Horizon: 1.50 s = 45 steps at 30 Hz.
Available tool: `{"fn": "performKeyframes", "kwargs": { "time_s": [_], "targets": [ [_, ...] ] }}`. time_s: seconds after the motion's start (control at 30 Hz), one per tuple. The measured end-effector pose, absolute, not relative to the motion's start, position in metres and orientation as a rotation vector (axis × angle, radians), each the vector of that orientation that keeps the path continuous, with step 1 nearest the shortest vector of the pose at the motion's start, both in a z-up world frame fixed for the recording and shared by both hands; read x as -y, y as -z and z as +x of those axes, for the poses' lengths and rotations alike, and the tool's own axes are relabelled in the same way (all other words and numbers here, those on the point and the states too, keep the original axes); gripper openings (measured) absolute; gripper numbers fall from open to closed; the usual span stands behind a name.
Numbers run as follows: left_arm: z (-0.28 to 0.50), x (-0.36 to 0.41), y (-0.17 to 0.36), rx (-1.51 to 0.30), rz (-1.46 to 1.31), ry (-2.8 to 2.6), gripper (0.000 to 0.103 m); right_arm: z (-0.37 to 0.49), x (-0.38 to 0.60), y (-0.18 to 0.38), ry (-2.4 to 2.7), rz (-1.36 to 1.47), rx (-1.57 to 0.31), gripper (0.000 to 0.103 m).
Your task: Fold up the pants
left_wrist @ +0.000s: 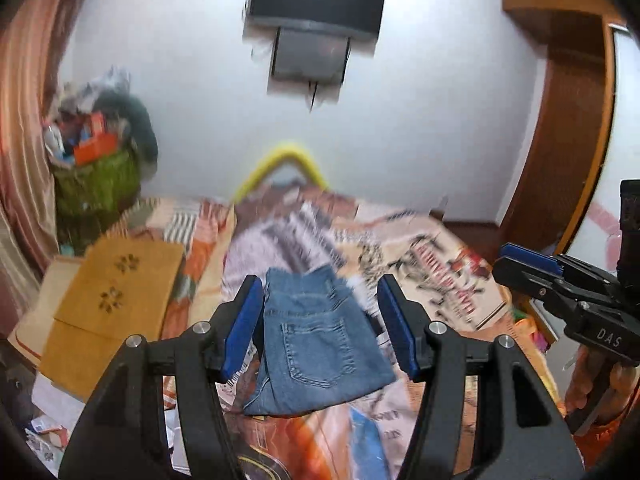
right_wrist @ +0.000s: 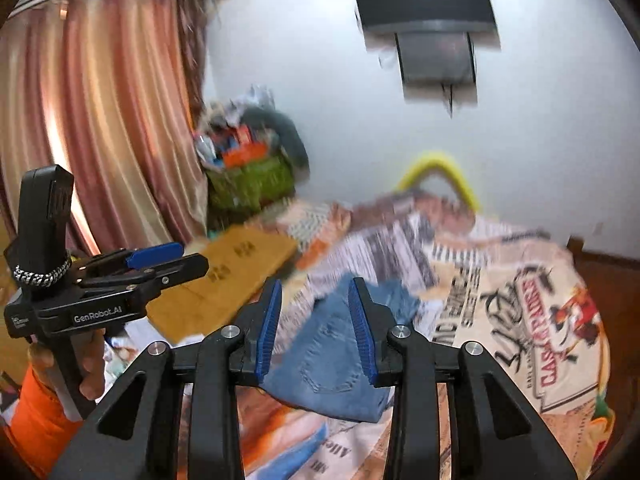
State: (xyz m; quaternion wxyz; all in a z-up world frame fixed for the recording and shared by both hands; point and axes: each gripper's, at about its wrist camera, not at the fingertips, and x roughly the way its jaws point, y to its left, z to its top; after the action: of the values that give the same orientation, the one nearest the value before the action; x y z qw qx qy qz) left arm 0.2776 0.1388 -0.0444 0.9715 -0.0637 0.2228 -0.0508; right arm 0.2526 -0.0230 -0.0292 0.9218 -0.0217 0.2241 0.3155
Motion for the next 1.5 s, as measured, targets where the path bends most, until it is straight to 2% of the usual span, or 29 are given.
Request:
{"fn": "performKeyframes", "kwargs": {
  "time_s": [0.23, 0.5, 0.6, 0.67, 0.8, 0.83, 0.87, 0.97, 1.5],
  "targets": [
    [0.168, -0.109, 0.002, -0.240, -0.062, 0.060, 0.058, 0.161, 0.038, -0.002, -0.683, -0.045, -0.281, 0.038],
    [0.080, -0.084, 0.004, -0.093, -0.033, 0.034, 0.061, 0.084, 0.059, -0.008, -0.670, -0.022, -0.133, 0.038],
    [0.063, -0.078, 0.008, -0.060, -0.015, 0.016, 0.073, 0.067, 0.062, -0.005, -0.653, -0.018, -0.117, 0.040],
    [0.056, -0.079, 0.012, -0.055, -0.034, 0.029, 0.083, 0.063, 0.063, -0.001, -0.632, -0.008, -0.117, 0.058],
    [0.049, -0.079, 0.017, -0.052, -0.044, 0.016, 0.099, 0.065, 0.064, 0.006, -0.605, 0.012, -0.125, 0.068],
    [0.048, -0.078, 0.018, -0.054, -0.043, 0.011, 0.102, 0.065, 0.065, 0.007, -0.604, 0.014, -0.130, 0.076],
    [0.048, -0.078, 0.019, -0.053, -0.044, 0.003, 0.102, 0.066, 0.064, 0.007, -0.594, 0.012, -0.133, 0.088],
    [0.050, -0.078, 0.022, -0.059, -0.041, -0.007, 0.103, 0.061, 0.065, 0.006, -0.550, -0.002, -0.105, 0.102],
    [0.054, -0.081, 0.034, -0.084, -0.070, -0.012, 0.103, 0.051, 0.072, 0.012, -0.522, 0.002, -0.124, 0.102]
  ]
}}
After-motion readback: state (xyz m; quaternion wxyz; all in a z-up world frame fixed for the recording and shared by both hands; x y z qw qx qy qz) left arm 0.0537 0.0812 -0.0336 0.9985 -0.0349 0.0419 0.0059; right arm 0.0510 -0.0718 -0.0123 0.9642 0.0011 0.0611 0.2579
